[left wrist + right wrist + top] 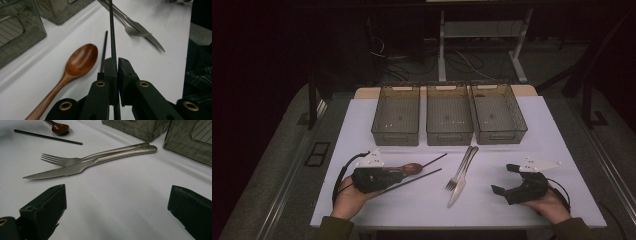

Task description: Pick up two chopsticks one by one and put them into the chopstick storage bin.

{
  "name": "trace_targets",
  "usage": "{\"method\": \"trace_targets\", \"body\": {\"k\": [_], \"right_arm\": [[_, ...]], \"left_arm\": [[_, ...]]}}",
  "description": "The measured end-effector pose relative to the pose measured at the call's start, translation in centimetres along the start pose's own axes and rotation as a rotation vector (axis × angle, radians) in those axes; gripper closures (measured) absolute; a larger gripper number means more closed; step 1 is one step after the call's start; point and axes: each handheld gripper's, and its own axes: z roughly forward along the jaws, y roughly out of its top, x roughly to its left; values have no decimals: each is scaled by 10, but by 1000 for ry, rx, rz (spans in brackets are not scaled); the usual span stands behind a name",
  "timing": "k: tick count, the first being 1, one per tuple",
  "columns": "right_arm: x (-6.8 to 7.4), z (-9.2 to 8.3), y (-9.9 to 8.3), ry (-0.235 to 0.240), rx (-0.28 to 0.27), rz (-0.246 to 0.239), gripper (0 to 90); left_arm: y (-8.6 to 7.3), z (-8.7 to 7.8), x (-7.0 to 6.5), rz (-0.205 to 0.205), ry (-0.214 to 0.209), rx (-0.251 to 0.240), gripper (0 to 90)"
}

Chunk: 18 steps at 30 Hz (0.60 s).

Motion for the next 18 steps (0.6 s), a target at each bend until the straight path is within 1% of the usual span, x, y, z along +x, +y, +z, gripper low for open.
{"method": "trace_targets", "body": {"k": [6,9,10,13,18], "right_arm": [[-1,0,0,2,0,2,14],[-1,0,0,2,0,0,14],[-1,0,0,2,1,-1,15],[-1,1,0,0,3,-2,14],[-1,0,0,-2,3,-1,14]], "left_arm": [[9,-2,4,-19,24,3,848],[13,-2,6,-12,17,-2,848],[15,-3,7,-4,20,1,847],[21,-4,9,-4,22,-6,848],[31,-8,16,0,46,-14,848]]}}
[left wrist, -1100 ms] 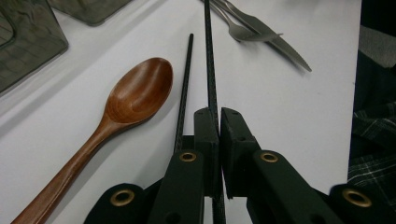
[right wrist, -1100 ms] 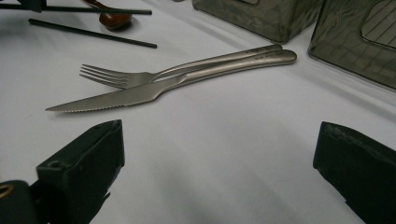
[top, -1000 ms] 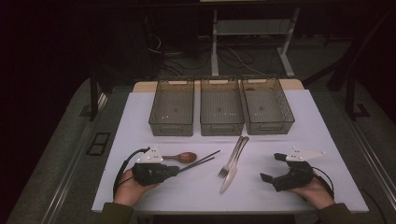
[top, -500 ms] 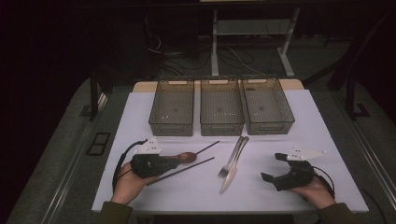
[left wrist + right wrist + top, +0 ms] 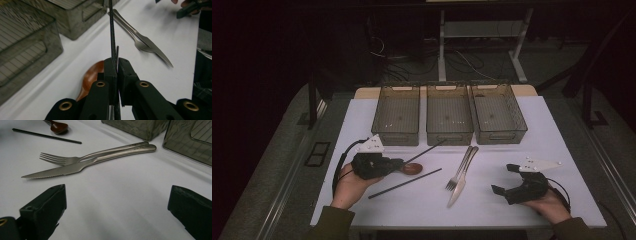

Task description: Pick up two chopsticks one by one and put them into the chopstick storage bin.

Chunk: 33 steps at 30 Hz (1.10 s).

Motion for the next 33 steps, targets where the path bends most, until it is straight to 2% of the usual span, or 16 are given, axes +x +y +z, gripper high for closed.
{"method": "trace_targets", "body": {"k": [6,20,33], "right_arm": [[0,0,0,-2,-3,4,14],[-1,0,-1,-3,-3,1,14],[-1,-1,0,-4,-7,6,14]], "left_arm": [[10,0,9,-5,16,-14,848],[29,12,34,-18,74,10,847],[46,18,64,-75,142,-9,848]]}}
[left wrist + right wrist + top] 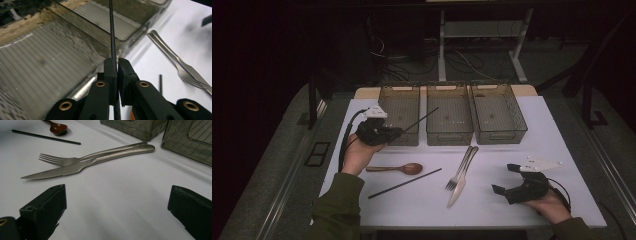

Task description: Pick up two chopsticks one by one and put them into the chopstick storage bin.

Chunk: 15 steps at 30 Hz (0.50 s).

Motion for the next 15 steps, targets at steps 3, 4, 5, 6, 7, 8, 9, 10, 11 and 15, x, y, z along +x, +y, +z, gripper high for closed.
{"method": "trace_targets", "body": {"k": [3,4,5,6,7,8,9,10,11,15], "right_arm": [[0,0,0,1,2,-1,14],[0,0,0,1,2,-1,14],[0,0,0,1,2,-1,14],[0,0,0,2,2,-1,14],[0,0,0,2,2,-1,14],[0,0,0,2,2,0,14],[0,0,0,2,2,0,15],[0,0,0,2,2,0,14],[0,0,0,2,1,-1,14],[0,0,0,2,-2,-1,15]], "left_arm": [[4,2,7,-17,13,-7,847],[5,2,9,-21,18,-6,847],[6,3,11,-24,21,-6,848],[8,4,13,-30,26,-7,848],[10,4,15,-31,31,-4,848],[11,5,17,-34,37,-2,848],[13,6,20,-36,42,0,848],[15,6,22,-37,48,4,847],[16,7,24,-38,57,8,847],[20,11,35,-52,82,15,847]]}}
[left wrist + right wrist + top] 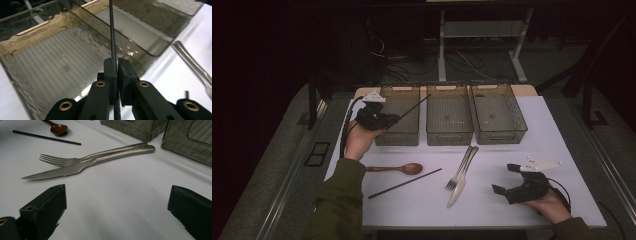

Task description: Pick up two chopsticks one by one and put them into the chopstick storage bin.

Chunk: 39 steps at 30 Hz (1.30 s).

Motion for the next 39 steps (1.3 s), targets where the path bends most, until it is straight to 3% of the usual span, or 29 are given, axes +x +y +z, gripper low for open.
{"method": "trace_targets", "body": {"k": [9,18,26,39], "right_arm": [[0,-1,0,-1,-5,5,14],[0,-2,0,2,-8,6,14],[-1,-3,0,1,-12,8,14],[-1,-3,0,1,-14,8,14]], "left_arm": [[1,13,27,-30,74,40,848],[-1,30,44,-89,115,83,847],[1,45,48,-123,136,121,847],[-1,55,49,-122,145,178,845]]}}
